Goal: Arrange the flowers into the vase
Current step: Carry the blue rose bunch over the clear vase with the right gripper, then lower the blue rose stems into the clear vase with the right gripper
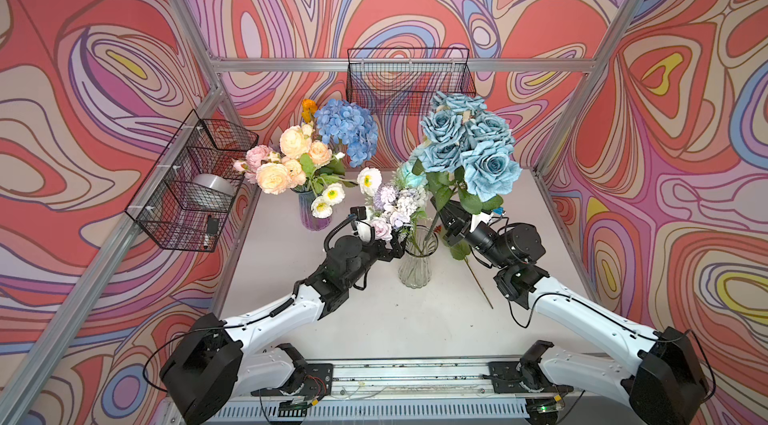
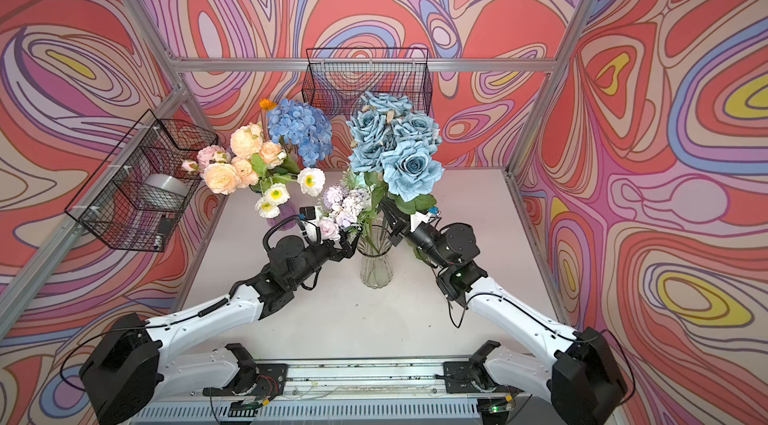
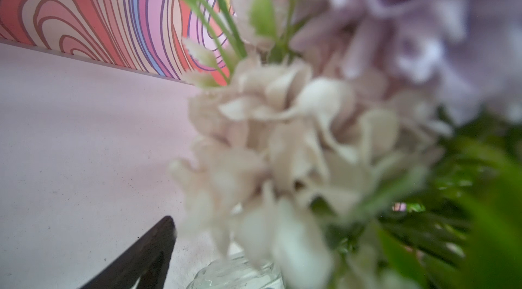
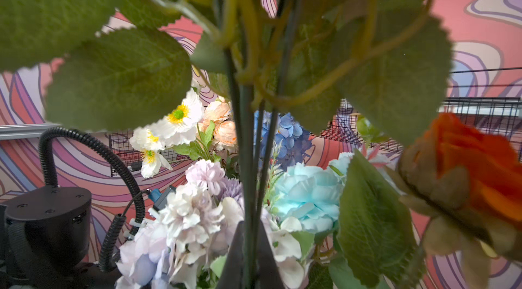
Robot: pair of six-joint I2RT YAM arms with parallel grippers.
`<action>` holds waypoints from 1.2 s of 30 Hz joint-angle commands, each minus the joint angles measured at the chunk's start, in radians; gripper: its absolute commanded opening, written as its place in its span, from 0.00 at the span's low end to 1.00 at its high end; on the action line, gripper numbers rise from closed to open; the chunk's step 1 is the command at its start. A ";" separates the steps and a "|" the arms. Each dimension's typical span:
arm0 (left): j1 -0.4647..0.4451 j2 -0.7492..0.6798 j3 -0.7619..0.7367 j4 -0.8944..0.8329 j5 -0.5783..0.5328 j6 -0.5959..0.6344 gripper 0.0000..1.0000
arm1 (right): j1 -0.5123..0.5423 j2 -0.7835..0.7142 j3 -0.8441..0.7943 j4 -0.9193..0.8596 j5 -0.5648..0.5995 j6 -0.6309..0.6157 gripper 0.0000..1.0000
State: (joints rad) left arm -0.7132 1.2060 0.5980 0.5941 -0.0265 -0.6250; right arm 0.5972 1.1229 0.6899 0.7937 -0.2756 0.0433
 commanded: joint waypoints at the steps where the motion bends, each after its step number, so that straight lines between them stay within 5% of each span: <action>1: 0.006 0.000 0.035 0.001 -0.001 -0.001 0.99 | 0.006 0.014 -0.047 0.097 0.043 0.016 0.00; 29: 0.005 -0.004 0.025 0.009 -0.005 -0.005 0.99 | 0.045 0.084 -0.225 0.105 0.108 0.188 0.01; 36: 0.005 0.003 0.026 0.017 0.002 -0.011 0.99 | 0.046 0.015 -0.222 0.004 0.128 0.173 0.25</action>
State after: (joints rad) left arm -0.7132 1.2060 0.6025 0.5930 -0.0261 -0.6254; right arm 0.6365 1.1755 0.4763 0.8429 -0.1665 0.2264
